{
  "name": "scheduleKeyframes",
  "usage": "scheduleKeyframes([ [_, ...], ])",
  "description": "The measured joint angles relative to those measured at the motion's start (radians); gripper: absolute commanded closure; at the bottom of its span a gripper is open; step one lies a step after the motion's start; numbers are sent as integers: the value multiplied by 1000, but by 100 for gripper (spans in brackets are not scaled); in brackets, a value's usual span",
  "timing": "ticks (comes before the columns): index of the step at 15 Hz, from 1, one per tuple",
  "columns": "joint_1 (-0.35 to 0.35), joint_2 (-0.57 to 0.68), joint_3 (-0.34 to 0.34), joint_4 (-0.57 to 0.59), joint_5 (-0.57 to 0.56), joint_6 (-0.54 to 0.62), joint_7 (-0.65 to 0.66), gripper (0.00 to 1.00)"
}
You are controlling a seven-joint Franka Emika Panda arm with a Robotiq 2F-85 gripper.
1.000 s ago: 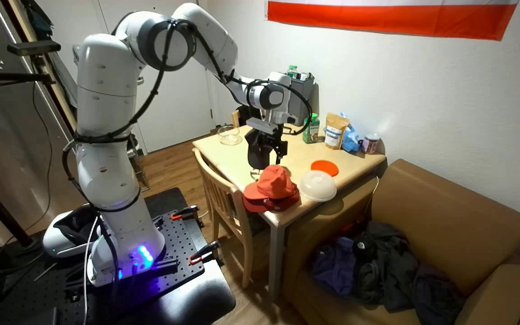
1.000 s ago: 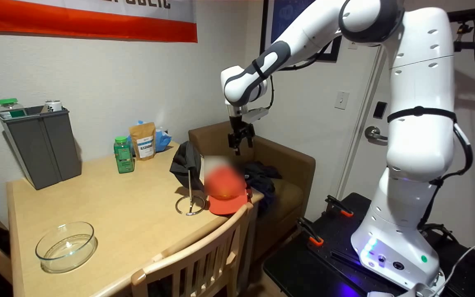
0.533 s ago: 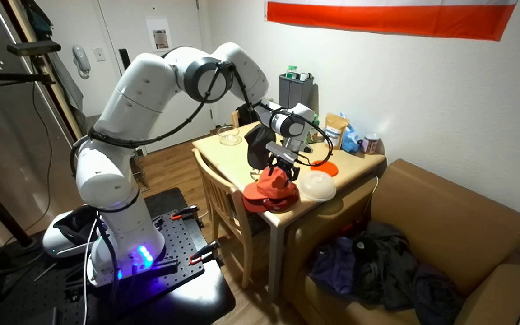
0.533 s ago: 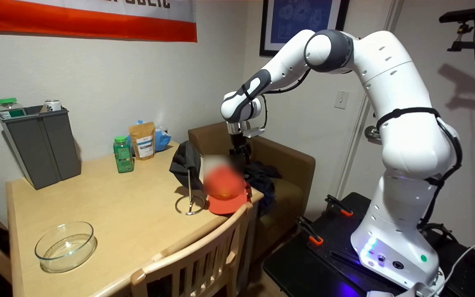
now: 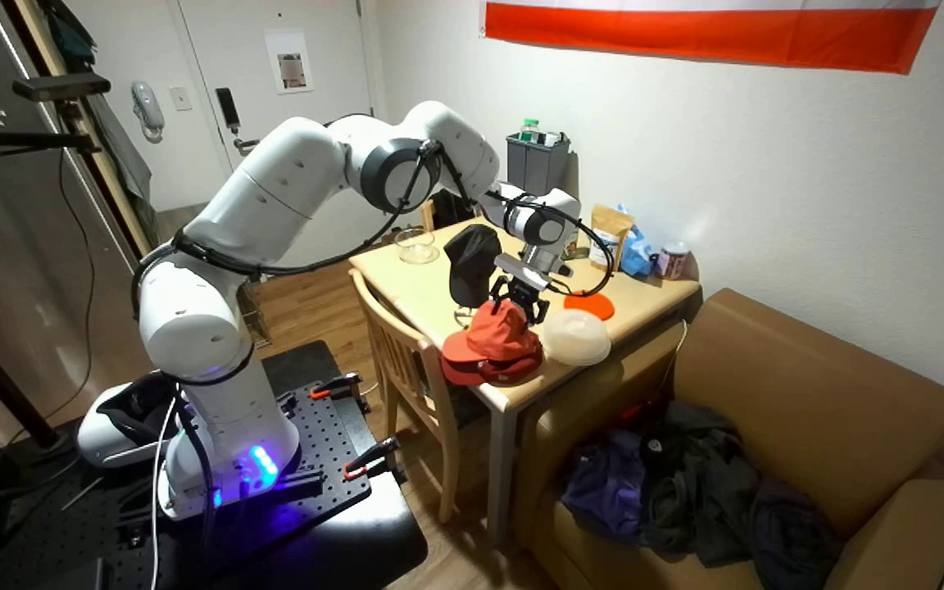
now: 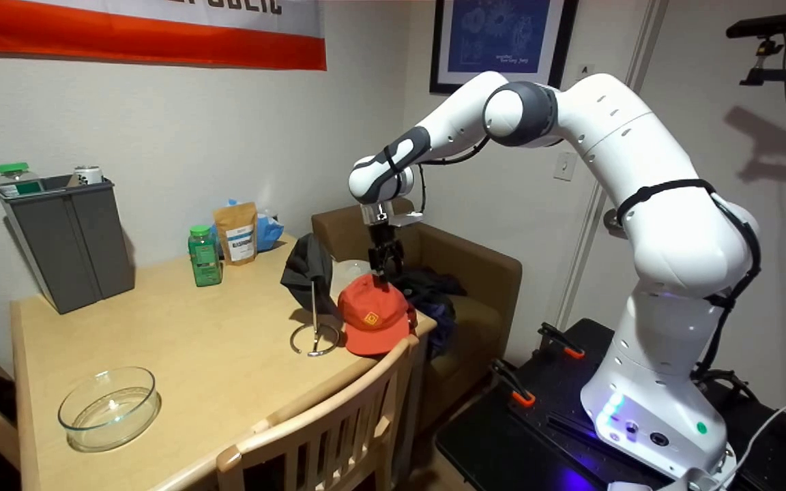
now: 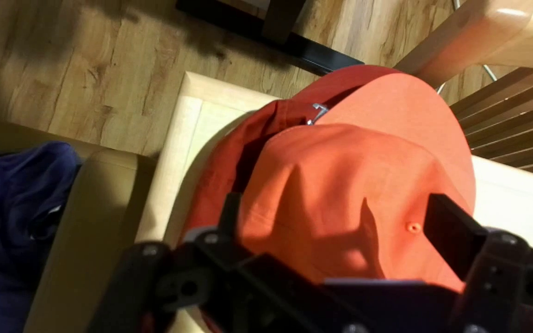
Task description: Put the orange cup on the gray back
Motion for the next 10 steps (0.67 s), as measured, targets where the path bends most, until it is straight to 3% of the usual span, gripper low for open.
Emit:
scheduleKeyframes([
  [1,8,16,0,24,0,-21,0,14],
  [3,21,48,0,69,0,-56,0,21],
  [4,24,64,0,90,0,-70,0,30],
  [5,26,79,0,109,0,-83,0,47],
  [10,25,146,-5,191,0,-114,0,85],
])
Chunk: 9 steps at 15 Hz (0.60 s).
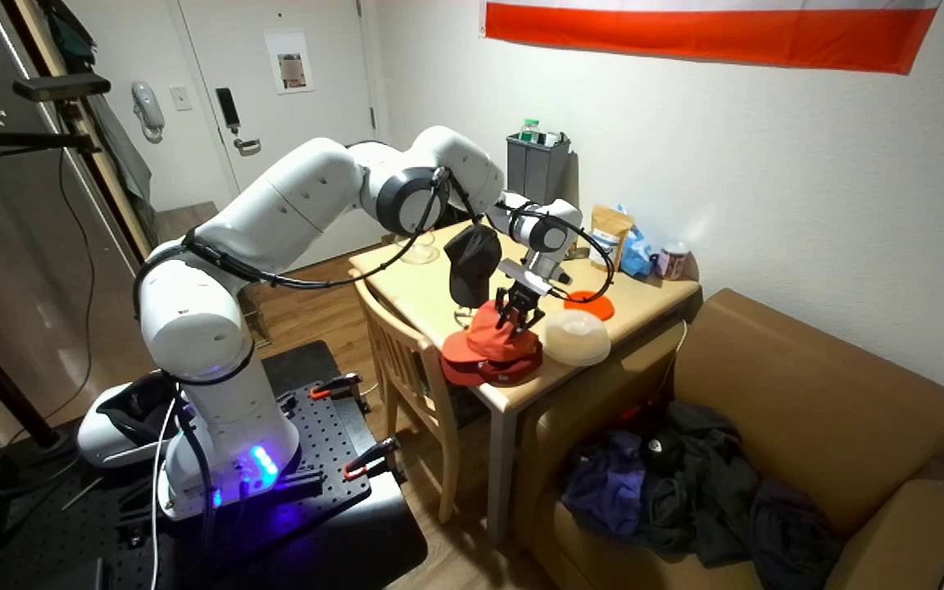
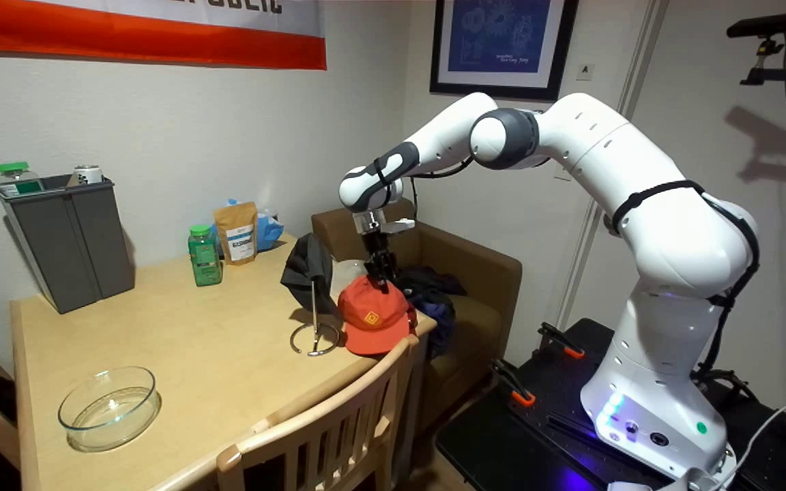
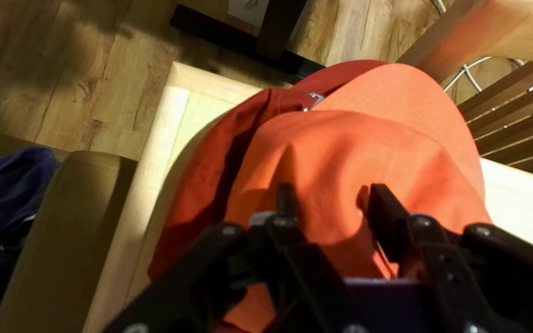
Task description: Put the orange cup on the gray back
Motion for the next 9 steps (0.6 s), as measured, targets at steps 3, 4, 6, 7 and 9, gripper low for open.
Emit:
scheduleKeyframes([
  [3,0,10,-1,24,-1,0,0,100],
  [4,1,8,-1,29,-3,0,0,100],
  [6,6,-6,-1,30,-10,6,3,100],
  [7,11,-22,-1,27,-21,10,5,99],
  [9,23,-68,-2,6,-42,20,14,99],
])
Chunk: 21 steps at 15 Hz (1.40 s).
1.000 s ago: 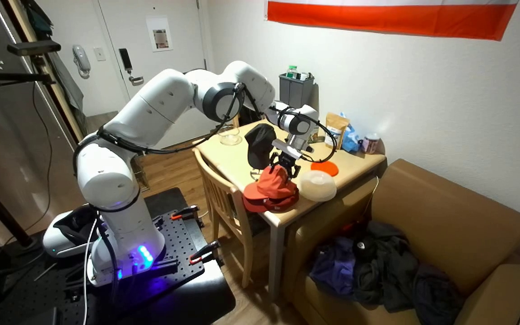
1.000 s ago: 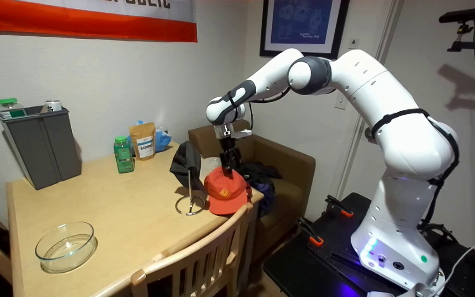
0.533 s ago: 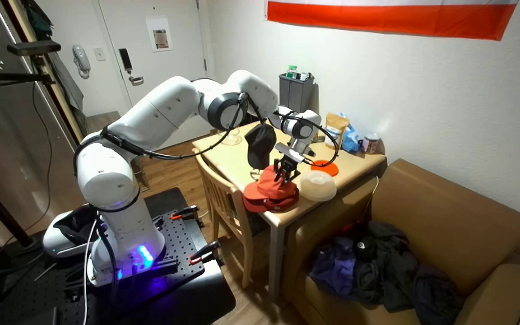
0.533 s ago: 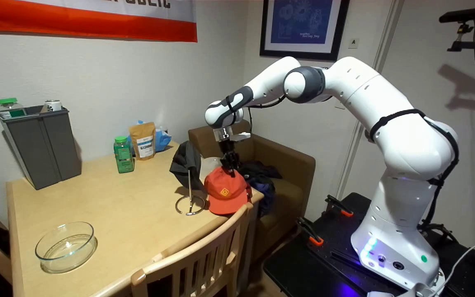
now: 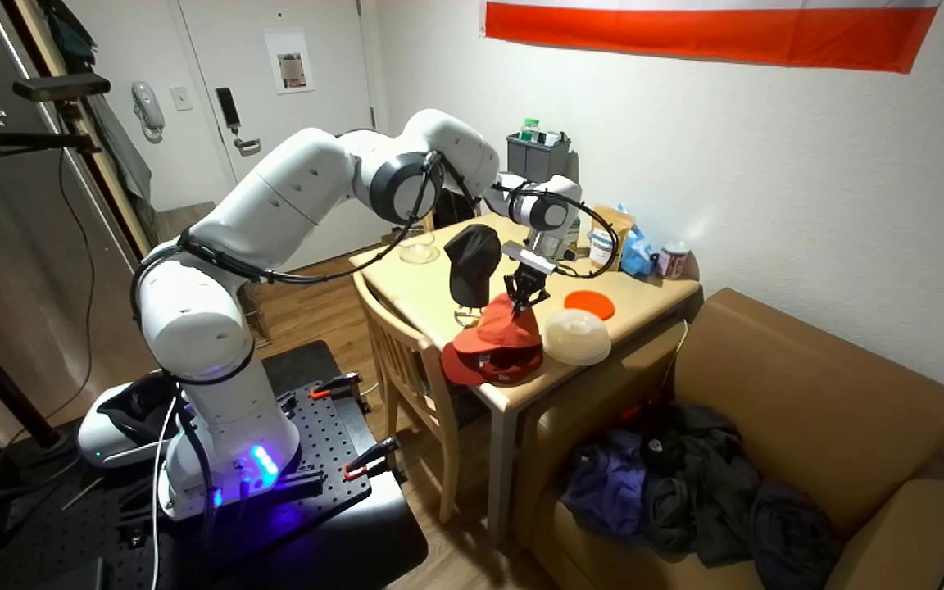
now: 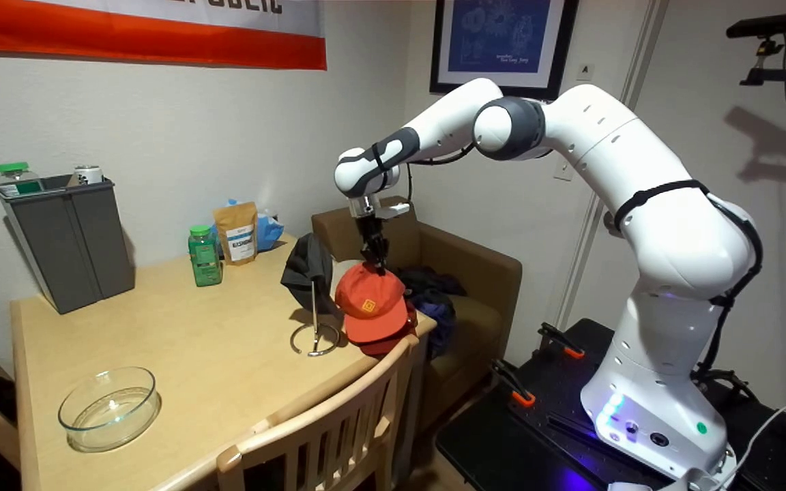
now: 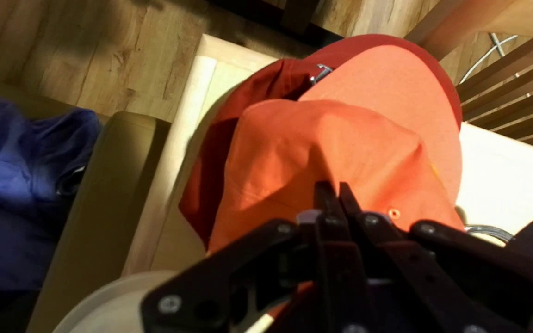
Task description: Put the orange cup on the gray back
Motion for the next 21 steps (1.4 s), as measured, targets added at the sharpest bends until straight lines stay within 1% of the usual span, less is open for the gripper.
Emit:
scheduleKeyframes([
  [3,18,-101,-2,-71,-32,32,40,99],
  [6,30,-220,-5,-174,-59,81,91,99],
  [14,41,-595,-30,-521,-110,188,264,99],
  [18,78,-781,-24,-674,-157,206,357,99],
  [21,104,-884,-4,-750,-194,206,407,99],
])
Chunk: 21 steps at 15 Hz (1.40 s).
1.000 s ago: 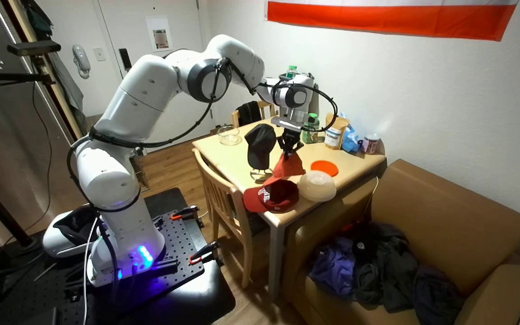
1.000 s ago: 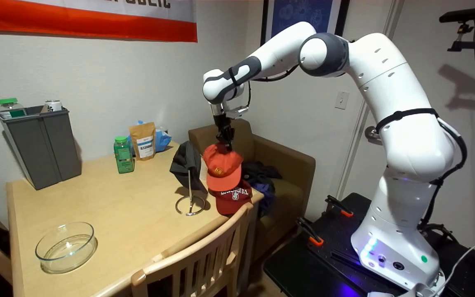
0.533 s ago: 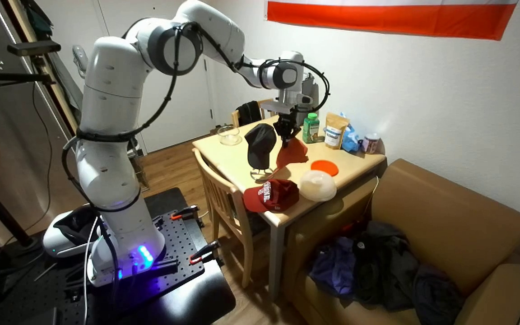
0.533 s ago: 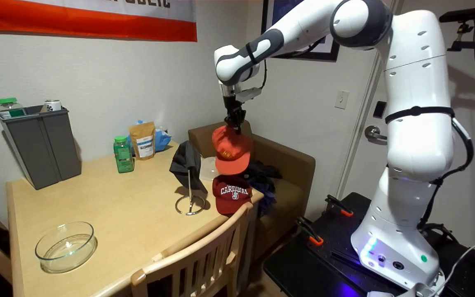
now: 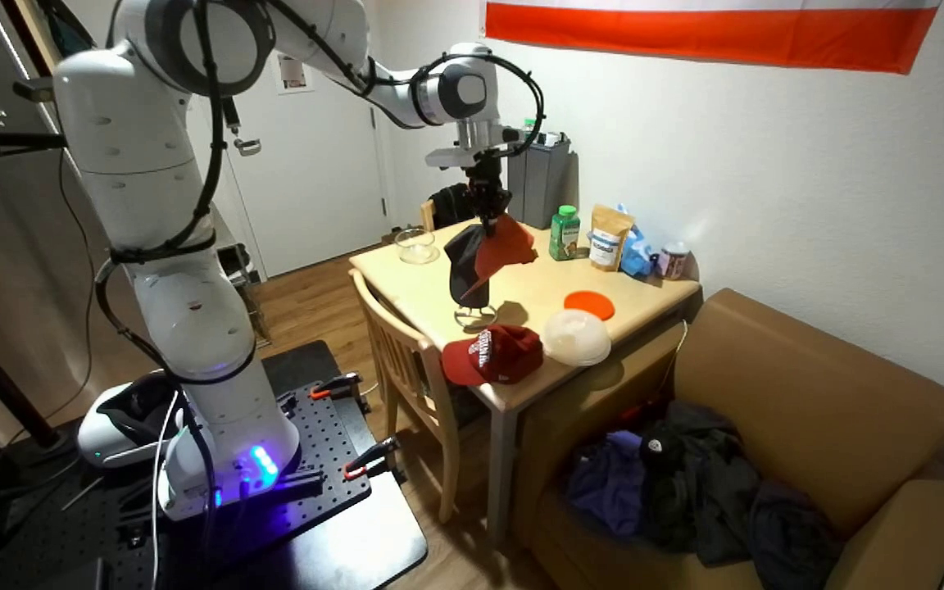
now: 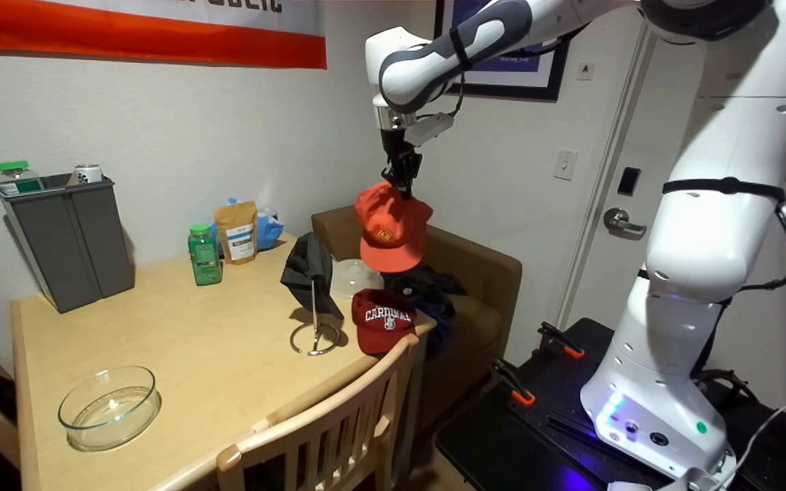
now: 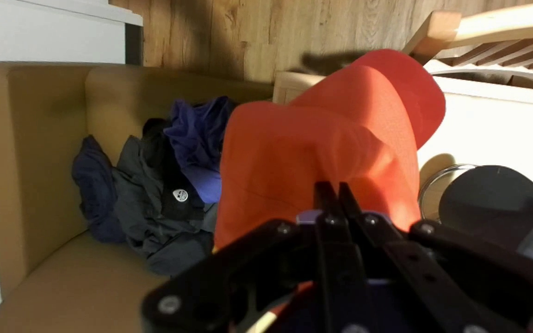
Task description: Put the orange cup on the gray back
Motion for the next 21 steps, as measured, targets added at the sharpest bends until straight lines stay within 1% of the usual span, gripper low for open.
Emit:
scheduleKeyframes([
  [4,15,-85,39,-48,-24,0,19,99],
  [7,25,-111,72,-52,-49,-3,19,99],
  [14,69,-111,150,-38,-157,-51,19,99],
  [18,100,-108,185,-21,-213,-85,18,99],
  [21,118,-91,203,-3,-248,-85,8,99],
])
